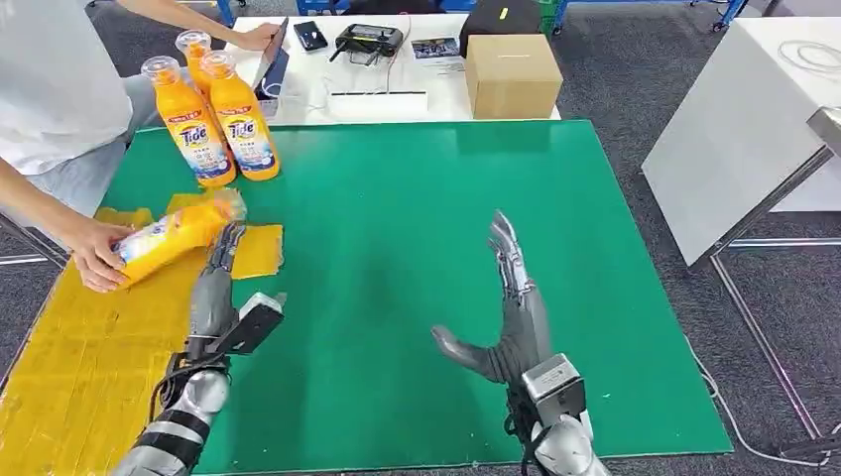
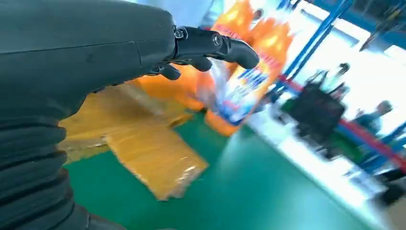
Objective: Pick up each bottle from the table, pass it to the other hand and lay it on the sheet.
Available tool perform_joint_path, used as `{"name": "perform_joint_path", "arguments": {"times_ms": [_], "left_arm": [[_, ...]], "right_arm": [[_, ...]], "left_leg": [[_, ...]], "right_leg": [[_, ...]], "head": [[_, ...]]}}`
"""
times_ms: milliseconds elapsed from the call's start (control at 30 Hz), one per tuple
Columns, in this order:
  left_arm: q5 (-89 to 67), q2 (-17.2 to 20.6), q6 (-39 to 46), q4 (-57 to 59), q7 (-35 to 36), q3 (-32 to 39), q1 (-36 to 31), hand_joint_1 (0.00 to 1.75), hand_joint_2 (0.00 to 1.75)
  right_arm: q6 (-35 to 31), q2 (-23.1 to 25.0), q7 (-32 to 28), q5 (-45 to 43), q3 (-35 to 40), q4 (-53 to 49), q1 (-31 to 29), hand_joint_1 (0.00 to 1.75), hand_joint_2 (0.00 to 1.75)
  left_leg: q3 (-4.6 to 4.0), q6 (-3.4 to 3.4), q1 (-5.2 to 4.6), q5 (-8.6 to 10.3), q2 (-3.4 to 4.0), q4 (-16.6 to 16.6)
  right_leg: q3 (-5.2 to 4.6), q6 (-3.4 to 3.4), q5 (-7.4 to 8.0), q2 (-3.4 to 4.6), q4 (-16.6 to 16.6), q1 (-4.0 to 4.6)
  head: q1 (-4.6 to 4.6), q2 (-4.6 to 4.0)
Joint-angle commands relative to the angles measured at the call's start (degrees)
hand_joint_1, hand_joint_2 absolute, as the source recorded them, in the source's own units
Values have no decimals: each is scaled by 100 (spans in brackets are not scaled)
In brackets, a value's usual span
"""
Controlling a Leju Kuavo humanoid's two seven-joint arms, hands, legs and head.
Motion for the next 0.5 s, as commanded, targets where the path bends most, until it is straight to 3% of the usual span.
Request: {"name": "perform_joint_path", "arguments": {"times_ms": [33, 133, 300, 400, 500], "left_arm": [[523, 91, -322, -2570, 34, -648, 1090, 0, 175], [523, 91, -322, -2570, 34, -648, 1090, 0, 175], [2860, -89, -2443, -3091, 128, -741, 1597, 0, 175], [3760, -258, -3165, -2718, 439, -850, 1674, 0, 175], [3926, -342, -3237, -2329, 549, -987, 1712, 0, 175]], "right_arm": [[-128, -54, -95, 158, -618, -342, 551, 0, 175], [-128, -54, -95, 158, -618, -342, 551, 0, 175], [-229, 138, -181, 576, -811, -536, 1010, 0, 175], [-212, 213, -25, 389, -757, -360, 1128, 0, 175], [-227, 260, 11, 125, -754, -116, 1164, 0, 175]], "left_leg": [[10, 0, 3, -11, -6, 4], [17, 0, 3, -12, -3, 0], [28, -2, 6, -13, -4, -2], [41, -1, 5, -18, -5, -7], [42, -1, 3, -15, -6, -10]], "right_leg": [[14, -3, -11, -5, -1, 3], [20, -4, -10, -2, -4, 3], [33, -7, -11, -1, -8, 6], [46, -6, -16, -3, -15, 5], [46, -5, -14, -4, -15, 2]], "head": [[0, 0], [2, 0], [2, 0], [0, 0], [2, 0]]}}
